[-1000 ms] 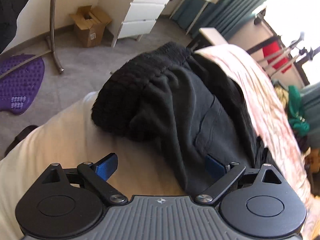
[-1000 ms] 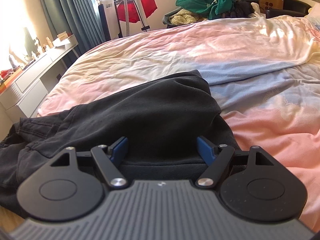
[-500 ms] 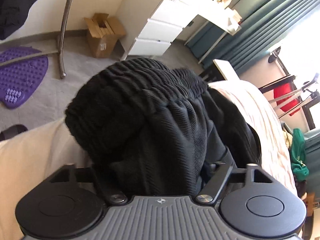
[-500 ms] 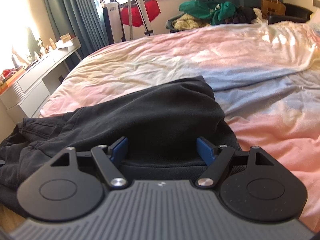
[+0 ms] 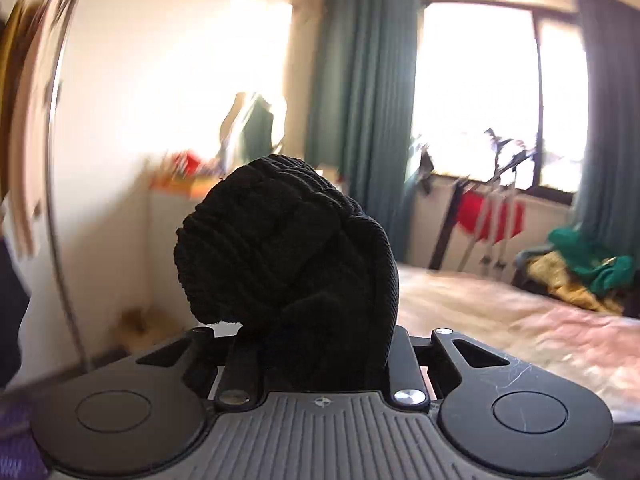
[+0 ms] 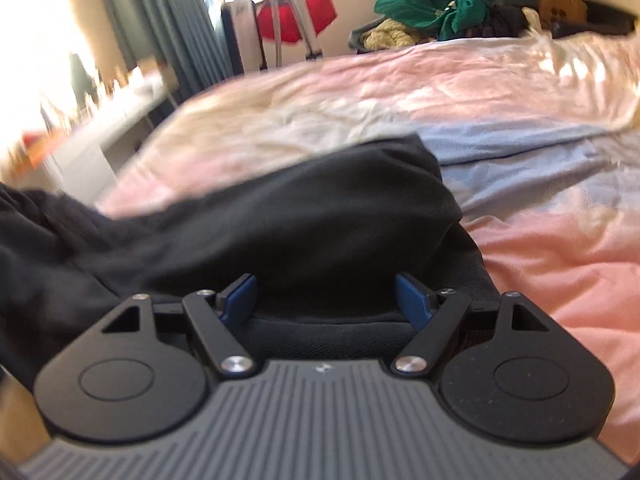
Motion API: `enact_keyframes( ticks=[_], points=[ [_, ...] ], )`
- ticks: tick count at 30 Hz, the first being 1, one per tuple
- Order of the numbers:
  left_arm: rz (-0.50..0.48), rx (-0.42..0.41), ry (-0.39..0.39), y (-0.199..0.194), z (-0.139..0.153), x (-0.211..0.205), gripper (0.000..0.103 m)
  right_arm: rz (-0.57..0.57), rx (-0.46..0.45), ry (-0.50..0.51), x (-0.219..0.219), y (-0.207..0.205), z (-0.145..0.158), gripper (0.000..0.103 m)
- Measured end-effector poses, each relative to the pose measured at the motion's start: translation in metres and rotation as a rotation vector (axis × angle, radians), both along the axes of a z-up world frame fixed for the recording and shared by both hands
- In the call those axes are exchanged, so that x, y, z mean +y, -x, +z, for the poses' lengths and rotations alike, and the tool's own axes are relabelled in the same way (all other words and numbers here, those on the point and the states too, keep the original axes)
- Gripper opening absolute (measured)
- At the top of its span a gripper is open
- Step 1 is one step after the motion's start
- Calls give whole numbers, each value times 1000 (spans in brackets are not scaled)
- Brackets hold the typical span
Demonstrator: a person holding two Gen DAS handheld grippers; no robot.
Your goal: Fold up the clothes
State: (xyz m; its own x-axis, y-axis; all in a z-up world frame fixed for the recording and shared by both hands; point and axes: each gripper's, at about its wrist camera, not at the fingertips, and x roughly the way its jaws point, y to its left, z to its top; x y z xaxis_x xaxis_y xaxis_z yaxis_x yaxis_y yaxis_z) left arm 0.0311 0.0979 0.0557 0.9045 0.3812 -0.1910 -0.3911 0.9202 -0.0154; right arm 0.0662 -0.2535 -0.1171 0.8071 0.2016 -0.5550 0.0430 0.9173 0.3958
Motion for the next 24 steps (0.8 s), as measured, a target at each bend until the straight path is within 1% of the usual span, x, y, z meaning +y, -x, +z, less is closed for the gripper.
enact_keyframes(
  ticks=[2, 3, 5, 6, 8, 10, 11, 13, 14, 16, 18, 19, 20, 22, 24],
  points=[
    [-57, -59, -58, -1, 13, -47, 22, -63, -51, -104, -23, 10, 13, 77],
    [-85, -79, -87, -1, 14, -74, 22, -94, -77, -157, -34, 15, 19, 77],
    [-143, -108, -151, -1, 10, -126, 22, -154, -106, -178, -52, 21, 26, 77],
    [-176, -110, -196, -1, 1, -154, 23, -188, -111, -187, -62, 23, 28, 77],
    [-238, -102, -294, -1, -22, -207, 23, -257, -116, -210, -83, 26, 28, 79],
    [-300, -69, -378, -7, -58, -253, 24, -328, -122, -244, -106, 29, 26, 79],
    [-333, -38, -424, -14, -80, -272, 25, -360, -125, -265, -118, 32, 24, 79],
    [-397, 46, -496, -22, -123, -298, 25, -377, -150, -326, -135, 34, 19, 79],
    [-428, 96, -513, -25, -139, -308, 25, -384, -162, -358, -143, 35, 16, 79],
    [-455, 163, -536, -30, -163, -317, 26, -356, -207, -428, -151, 37, 12, 79],
    [-460, 166, -549, -29, -165, -320, 31, -290, -215, -460, -147, 30, 12, 79],
    [-461, 165, -555, -29, -166, -321, 38, -256, -218, -474, -144, 27, 11, 79],
    [-480, 189, -562, -30, -165, -319, 47, -222, -221, -489, -142, 23, 11, 79],
    [-523, 246, -576, -31, -162, -314, 57, -168, -198, -501, -134, 14, 9, 79],
    [-576, 272, -623, -30, -163, -295, 67, -120, -168, -530, -128, 6, 6, 79]
  ],
)
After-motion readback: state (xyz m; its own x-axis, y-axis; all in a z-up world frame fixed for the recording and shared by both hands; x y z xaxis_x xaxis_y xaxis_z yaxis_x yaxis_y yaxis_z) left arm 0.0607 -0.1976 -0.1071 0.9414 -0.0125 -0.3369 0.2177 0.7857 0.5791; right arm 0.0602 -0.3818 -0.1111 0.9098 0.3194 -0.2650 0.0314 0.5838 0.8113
